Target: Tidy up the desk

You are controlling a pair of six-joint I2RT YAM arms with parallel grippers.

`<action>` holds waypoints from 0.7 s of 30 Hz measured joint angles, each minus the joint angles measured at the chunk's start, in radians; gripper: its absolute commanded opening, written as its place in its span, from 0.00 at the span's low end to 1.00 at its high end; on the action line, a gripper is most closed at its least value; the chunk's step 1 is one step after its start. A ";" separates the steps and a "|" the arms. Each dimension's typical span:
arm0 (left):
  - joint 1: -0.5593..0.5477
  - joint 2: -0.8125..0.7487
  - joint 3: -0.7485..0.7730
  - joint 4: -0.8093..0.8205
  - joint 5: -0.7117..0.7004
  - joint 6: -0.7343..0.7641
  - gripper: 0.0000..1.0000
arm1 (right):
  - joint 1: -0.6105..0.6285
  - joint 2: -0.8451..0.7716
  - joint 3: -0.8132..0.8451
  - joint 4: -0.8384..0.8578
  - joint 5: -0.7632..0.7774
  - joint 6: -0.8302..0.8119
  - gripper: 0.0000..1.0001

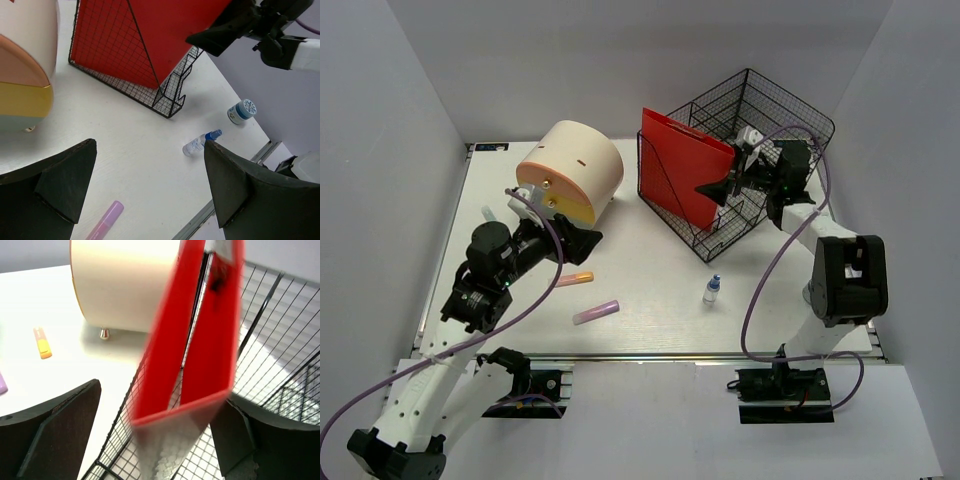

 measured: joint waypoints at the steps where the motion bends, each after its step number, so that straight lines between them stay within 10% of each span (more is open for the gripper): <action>1: 0.000 0.000 0.003 -0.008 -0.007 0.000 0.98 | 0.000 -0.015 0.000 -0.014 0.005 -0.010 0.89; 21: 0.000 0.124 0.188 -0.245 -0.325 -0.013 0.94 | -0.010 -0.501 0.170 -0.620 0.373 -0.202 0.89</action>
